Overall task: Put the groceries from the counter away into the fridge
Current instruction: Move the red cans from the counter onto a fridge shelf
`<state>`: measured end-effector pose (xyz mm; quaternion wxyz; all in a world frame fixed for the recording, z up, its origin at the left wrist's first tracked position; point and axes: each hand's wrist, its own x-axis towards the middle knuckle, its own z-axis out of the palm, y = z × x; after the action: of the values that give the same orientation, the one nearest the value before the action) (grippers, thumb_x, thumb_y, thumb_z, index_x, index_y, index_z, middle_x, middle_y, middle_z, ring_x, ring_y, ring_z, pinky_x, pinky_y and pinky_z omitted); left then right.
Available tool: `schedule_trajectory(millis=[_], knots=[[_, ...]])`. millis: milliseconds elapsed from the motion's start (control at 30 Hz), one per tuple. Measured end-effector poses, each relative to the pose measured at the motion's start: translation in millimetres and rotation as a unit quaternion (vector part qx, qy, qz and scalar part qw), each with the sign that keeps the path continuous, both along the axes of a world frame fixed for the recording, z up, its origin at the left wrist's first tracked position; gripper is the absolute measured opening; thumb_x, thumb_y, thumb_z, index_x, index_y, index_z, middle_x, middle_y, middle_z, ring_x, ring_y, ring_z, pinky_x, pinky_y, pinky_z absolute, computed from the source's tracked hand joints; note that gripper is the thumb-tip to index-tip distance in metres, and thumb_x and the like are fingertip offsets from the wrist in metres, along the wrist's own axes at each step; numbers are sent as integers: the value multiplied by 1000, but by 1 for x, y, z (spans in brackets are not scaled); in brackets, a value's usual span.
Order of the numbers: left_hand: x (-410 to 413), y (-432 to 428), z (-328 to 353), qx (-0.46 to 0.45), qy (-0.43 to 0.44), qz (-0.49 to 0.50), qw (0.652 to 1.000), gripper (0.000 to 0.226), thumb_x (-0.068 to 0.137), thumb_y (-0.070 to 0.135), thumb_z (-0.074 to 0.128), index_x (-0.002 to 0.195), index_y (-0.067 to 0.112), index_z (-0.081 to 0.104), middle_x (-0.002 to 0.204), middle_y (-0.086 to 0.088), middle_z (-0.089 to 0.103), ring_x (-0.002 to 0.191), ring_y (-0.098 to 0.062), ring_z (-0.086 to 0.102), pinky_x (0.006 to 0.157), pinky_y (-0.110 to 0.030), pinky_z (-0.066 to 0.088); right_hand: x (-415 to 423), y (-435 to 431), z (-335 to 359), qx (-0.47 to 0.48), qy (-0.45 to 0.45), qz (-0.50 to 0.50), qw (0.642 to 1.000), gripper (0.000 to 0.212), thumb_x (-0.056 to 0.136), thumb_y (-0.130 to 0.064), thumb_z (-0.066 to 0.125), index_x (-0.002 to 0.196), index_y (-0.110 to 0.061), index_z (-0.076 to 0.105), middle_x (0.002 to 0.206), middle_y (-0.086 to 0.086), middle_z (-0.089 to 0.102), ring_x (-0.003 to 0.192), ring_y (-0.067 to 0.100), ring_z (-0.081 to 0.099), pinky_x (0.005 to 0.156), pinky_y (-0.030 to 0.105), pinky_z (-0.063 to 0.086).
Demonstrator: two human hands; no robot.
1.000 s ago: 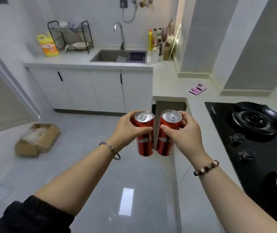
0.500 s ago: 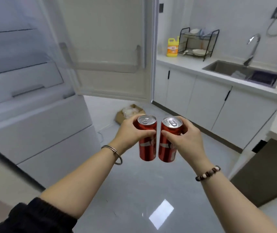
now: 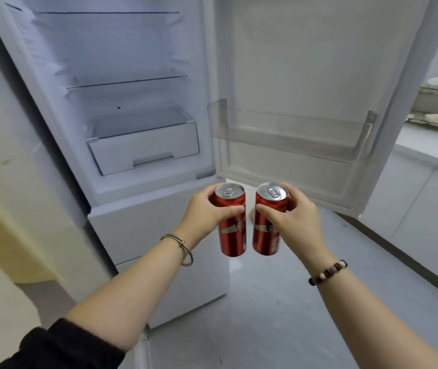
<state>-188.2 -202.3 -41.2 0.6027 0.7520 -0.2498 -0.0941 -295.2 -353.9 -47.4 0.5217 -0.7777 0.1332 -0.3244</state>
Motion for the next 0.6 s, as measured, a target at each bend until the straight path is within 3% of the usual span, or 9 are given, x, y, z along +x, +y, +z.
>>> schedule_trajectory(millis=[133,200,433,600], knots=[[34,15,5,-19,3,29,999,43,66,11,82,100,30,64,92,14,70,82,4,66,69,-11,49,47,10,0,16,9,18,1000,38,69,-23,81,103,-27,64,89,-17,69,80,-9,62,66,6,45],[59,24,9,-21,6,50,998,42,66,14,82,100,31,64,93,14,70,83,3,65,70,-12,49,78,16,3,23,4,45,999,38,70,-22,80,104,-28,64,89,-17,69,80,-8,63,64,5,45],[149,45,16,-58,9,132,990,47,66,12,82,109,21,65,101,4,71,94,-10,66,84,-26,52,193,26,8,66,14,128,989,44,67,-20,81,105,-30,61,97,-13,68,86,-1,65,76,22,51],[214,56,30,-78,2,192,978,50,67,13,82,112,24,62,103,7,69,96,-7,65,84,-24,52,277,36,22,66,18,177,982,44,66,-23,82,106,-29,64,94,-14,69,87,0,65,76,22,51]])
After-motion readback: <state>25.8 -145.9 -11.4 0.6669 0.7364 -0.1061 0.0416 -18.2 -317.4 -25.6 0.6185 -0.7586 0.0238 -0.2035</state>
